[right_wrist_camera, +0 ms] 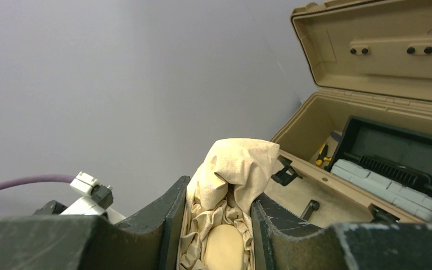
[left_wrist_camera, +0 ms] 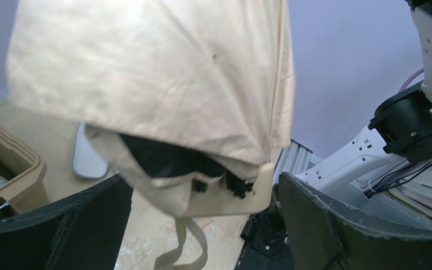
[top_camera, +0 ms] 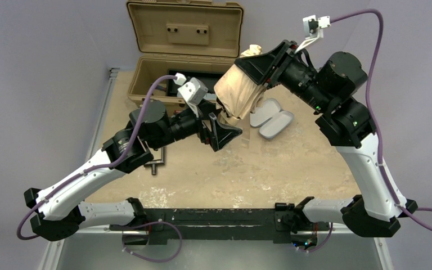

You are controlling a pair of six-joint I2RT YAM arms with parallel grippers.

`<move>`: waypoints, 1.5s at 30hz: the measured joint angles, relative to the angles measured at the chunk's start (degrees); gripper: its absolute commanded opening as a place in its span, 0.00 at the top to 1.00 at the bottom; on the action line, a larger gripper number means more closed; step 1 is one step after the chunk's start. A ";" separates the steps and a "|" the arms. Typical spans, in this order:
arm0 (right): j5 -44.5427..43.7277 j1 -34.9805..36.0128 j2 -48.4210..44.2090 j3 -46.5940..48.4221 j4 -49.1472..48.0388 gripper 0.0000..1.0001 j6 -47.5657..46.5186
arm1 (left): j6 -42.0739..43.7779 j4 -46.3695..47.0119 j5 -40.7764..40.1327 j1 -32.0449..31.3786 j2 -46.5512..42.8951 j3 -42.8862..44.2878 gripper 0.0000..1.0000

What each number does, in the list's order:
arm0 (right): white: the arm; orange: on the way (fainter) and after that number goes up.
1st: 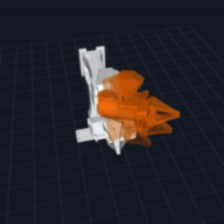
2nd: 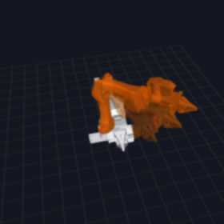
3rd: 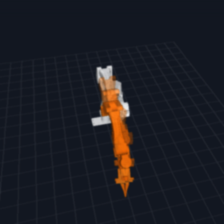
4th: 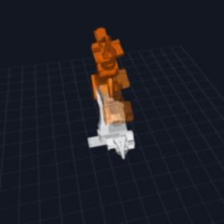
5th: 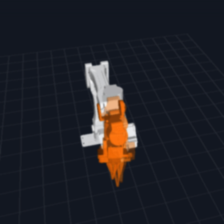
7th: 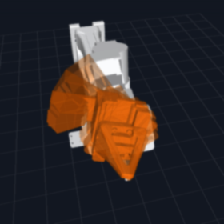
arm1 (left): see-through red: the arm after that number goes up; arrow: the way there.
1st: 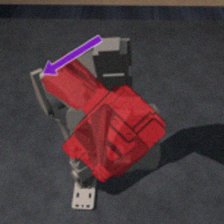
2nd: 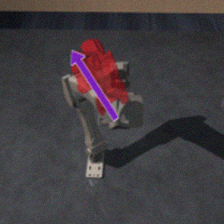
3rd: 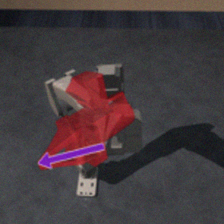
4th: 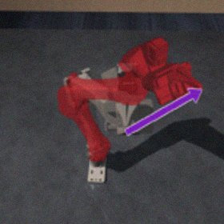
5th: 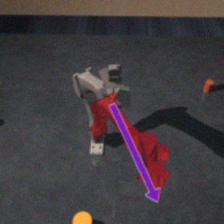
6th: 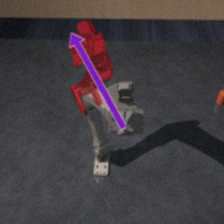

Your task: Open the umbrella

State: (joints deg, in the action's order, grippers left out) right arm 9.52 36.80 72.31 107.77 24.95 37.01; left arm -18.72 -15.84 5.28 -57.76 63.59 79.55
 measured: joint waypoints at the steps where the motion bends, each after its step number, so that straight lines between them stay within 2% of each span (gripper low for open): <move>1: 0.00 0.00 0.44 0.00 0.31 1.00 0.13 | 0.26 0.22 -0.11 -0.24 0.44 0.15 0.13; 3: 0.02 0.00 0.98 0.00 0.90 1.00 0.39 | 0.55 0.74 -0.52 -0.57 0.96 0.26 0.23; 5: 0.02 0.00 1.14 0.00 1.22 1.00 0.55 | 0.70 1.44 -0.92 -0.68 1.07 0.31 0.38; 10: -0.04 0.00 1.01 0.00 0.76 1.00 0.96 | 1.75 1.92 -1.36 -0.90 1.11 1.09 0.91; 11: -0.04 0.00 0.98 0.00 0.68 1.00 1.05 | 1.73 1.81 -1.38 -0.90 1.11 1.25 0.99; 19: -0.48 0.04 1.07 0.26 1.22 1.00 1.66 | 1.81 0.92 -1.62 -0.94 0.74 1.36 1.00; 23: -1.38 0.42 3.06 4.39 4.46 1.00 1.68 | 1.79 -0.63 -1.44 -0.94 -0.81 0.83 1.00; 29: -3.91 -0.83 7.98 16.06 9.40 1.00 1.18 | 1.05 -5.09 -1.07 -1.33 -11.02 -9.18 1.00; 34: -3.78 -2.40 8.33 18.05 10.75 1.00 1.40 | -0.87 -10.01 -0.90 -2.32 -20.28 -17.59 1.00; 35: -3.65 -2.49 8.31 17.79 10.62 1.00 1.60 | -1.25 -11.15 -0.90 -2.40 -21.42 -18.49 0.88; 38: -2.93 -2.60 7.76 14.95 9.31 1.00 2.67 | -2.10 -15.02 -0.96 -2.45 -23.37 -18.67 0.27; 39: -2.73 -2.60 7.52 13.84 8.81 1.00 2.99 | -2.32 -16.35 -0.96 -2.45 -23.28 -18.08 0.14; 41: -2.21 -2.80 7.04 11.41 7.87 1.00 3.21 | -3.39 -20.09 -1.62 -2.40 -21.75 -15.52 0.01; 45: -1.55 -3.10 6.12 8.09 7.56 1.00 3.15 | -4.44 -24.63 -2.93 -2.27 -15.89 -6.95 0.00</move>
State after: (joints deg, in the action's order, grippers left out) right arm 7.97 33.69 78.43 115.85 32.51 40.16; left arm -23.16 -40.47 2.35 -60.03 47.70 72.60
